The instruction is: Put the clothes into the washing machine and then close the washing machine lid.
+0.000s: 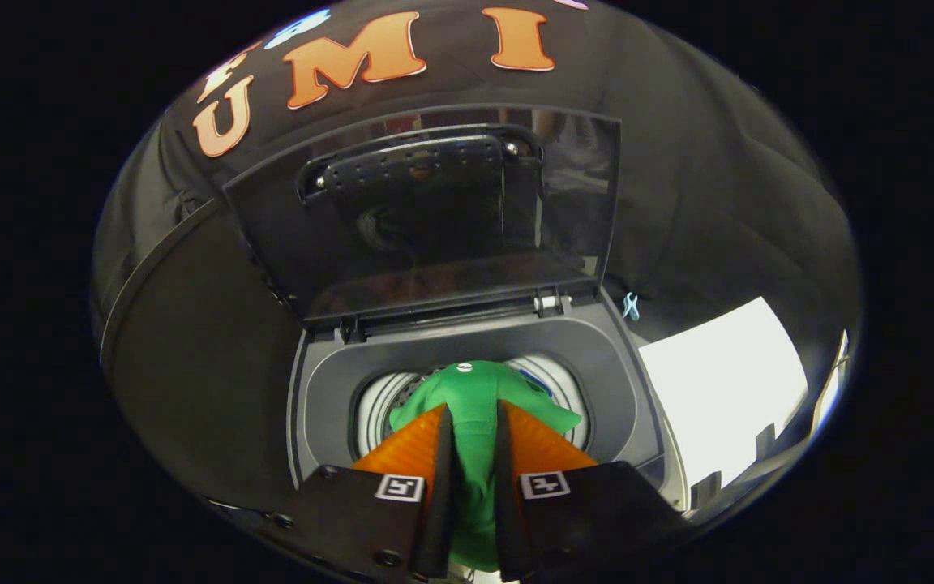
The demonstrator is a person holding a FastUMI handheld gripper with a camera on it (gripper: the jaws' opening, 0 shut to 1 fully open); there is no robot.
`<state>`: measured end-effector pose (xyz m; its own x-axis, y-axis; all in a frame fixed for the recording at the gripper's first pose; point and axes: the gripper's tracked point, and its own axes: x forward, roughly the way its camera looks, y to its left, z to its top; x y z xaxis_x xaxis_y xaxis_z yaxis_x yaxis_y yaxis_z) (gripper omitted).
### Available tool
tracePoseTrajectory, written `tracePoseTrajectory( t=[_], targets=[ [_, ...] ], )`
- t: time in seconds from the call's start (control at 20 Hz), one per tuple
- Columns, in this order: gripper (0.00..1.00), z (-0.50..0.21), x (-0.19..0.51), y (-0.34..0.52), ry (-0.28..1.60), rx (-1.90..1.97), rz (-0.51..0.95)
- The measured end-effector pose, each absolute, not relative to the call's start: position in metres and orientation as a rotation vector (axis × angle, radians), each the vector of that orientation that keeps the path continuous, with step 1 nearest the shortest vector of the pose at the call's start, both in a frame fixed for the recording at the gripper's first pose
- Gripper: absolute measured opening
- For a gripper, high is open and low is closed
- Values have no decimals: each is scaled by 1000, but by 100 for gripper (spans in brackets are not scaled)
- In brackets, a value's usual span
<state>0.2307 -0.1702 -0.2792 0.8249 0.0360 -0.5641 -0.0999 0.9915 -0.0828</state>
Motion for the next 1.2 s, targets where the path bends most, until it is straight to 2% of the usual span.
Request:
tracePoseTrajectory(
  t=[0.1, 0.25, 0.3, 0.45, 0.85, 1.2],
  targets=[
    [32, -263, 228, -174, 555, -121, 55],
    [65, -233, 229, -179, 510, -158, 33],
    [67, -222, 228, -179, 493, -159, 31],
    [100, -195, 224, -182, 453, -167, 10],
    [99, -118, 219, -171, 341, -179, 7],
    [99, -47, 242, -134, 234, -190, 58]
  ],
)
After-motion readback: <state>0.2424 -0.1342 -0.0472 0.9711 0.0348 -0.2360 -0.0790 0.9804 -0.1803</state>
